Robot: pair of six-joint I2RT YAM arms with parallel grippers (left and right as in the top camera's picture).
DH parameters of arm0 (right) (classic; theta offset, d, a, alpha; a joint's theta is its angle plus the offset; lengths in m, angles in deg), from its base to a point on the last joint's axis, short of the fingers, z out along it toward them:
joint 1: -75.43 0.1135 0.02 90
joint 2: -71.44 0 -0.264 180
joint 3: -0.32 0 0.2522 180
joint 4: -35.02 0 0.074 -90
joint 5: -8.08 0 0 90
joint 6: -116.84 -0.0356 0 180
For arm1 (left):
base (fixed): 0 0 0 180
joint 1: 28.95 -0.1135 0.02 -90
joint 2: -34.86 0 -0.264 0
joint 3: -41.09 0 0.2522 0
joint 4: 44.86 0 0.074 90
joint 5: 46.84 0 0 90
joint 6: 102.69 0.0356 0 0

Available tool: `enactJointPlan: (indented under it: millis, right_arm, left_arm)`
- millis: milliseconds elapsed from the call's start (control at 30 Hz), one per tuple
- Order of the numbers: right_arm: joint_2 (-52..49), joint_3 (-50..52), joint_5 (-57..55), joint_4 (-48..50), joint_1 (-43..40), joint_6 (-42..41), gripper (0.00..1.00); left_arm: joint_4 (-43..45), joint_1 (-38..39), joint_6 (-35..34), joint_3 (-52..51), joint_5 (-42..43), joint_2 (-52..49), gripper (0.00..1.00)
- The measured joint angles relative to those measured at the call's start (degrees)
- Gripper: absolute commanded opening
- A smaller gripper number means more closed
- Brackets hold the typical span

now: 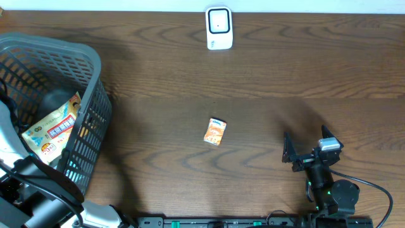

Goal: Scan the item barcode

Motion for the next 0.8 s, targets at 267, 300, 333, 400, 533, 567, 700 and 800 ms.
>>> enactJointPlan:
  millis: [267, 300, 333, 400, 533, 567, 700, 800]
  right_arm:
    - [0.0, 0.0, 0.02, 0.0, 0.0, 0.0, 0.99]
    - [0.0, 0.0, 0.02, -0.02, 0.0, -0.02, 0.99]
    - [0.0, 0.0, 0.0, -0.02, 0.0, -0.02, 0.99]
    - [0.0, 0.0, 0.02, -0.02, 0.0, 0.0, 0.99]
    - [0.0, 0.0, 0.02, -0.02, 0.0, 0.0, 0.99]
    - [0.0, 0.0, 0.0, -0.02, 0.0, 0.0, 0.99]
    - [0.0, 0.0, 0.02, -0.02, 0.0, 0.0, 0.99]
    - [0.0, 0.0, 0.02, -0.02, 0.0, 0.0, 0.99]
  left_arm:
    - [5.31, -0.55, -0.04, -4.07, 0.0, 0.0, 0.98]
    - [5.75, -0.79, -0.02, -4.46, 0.0, 0.0, 0.98]
    - [6.34, -1.09, 0.0, -4.94, -0.02, 0.0, 0.98]
    - [7.48, -1.86, 0.0, -6.14, -0.02, 0.0, 0.98]
    - [9.49, -3.89, 0.0, -9.18, -0.02, 0.0, 0.98]
    - [9.68, -4.35, -0.02, -9.6, 0.0, 0.0, 0.9]
    - [10.36, -5.57, -0.39, -10.12, -0.09, -0.02, 0.59]
    - [9.94, -5.73, -0.02, -10.19, -0.07, -0.02, 0.46]
